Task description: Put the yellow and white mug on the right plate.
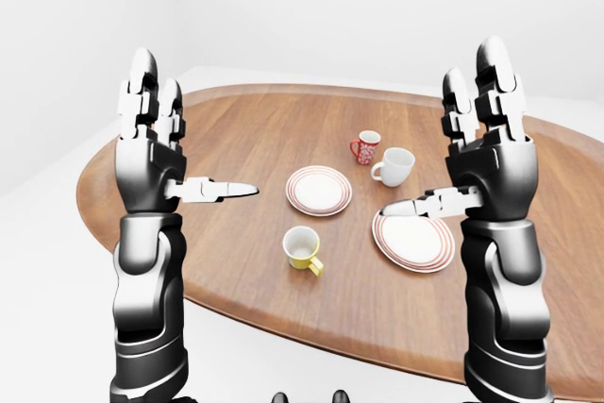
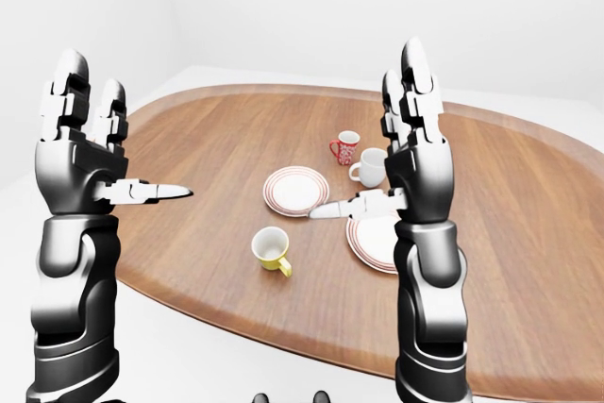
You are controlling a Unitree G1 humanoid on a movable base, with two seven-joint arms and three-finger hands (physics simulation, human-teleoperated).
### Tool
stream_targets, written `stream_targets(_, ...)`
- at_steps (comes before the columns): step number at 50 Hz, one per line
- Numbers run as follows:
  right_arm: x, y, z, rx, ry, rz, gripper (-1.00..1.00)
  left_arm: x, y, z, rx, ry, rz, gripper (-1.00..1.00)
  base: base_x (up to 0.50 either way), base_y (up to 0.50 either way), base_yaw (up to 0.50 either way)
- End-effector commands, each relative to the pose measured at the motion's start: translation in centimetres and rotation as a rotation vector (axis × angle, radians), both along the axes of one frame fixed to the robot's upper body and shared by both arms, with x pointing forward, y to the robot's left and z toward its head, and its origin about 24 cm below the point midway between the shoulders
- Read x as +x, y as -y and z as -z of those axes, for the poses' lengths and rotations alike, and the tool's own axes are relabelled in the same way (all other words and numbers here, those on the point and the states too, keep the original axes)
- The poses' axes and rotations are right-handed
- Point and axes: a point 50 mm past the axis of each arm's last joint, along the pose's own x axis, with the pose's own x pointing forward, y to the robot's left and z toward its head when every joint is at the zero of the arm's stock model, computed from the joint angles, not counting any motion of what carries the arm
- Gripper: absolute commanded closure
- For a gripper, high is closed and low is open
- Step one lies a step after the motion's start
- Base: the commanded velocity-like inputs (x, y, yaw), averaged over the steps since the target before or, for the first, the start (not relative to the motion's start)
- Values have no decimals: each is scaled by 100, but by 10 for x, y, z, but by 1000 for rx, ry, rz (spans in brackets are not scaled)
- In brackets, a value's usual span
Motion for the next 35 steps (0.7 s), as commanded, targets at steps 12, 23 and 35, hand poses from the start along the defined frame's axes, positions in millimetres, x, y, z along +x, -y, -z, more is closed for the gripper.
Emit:
stream_targets(12, -8, -1, 0, 19, 15, -46, -100, -1, -4, -3, -8, 13, -10, -98, 8, 2, 0)
stream_targets(23, -2, -6, 4, -22, -16, -30, -100, -3, -5, -6, -10, 26, -11, -98, 44, 12, 0)
stream_targets(35, 17, -22, 1, -209, -31, -80, -100, 3, -22, -12, -31, 29, -55, -98, 0, 0, 0)
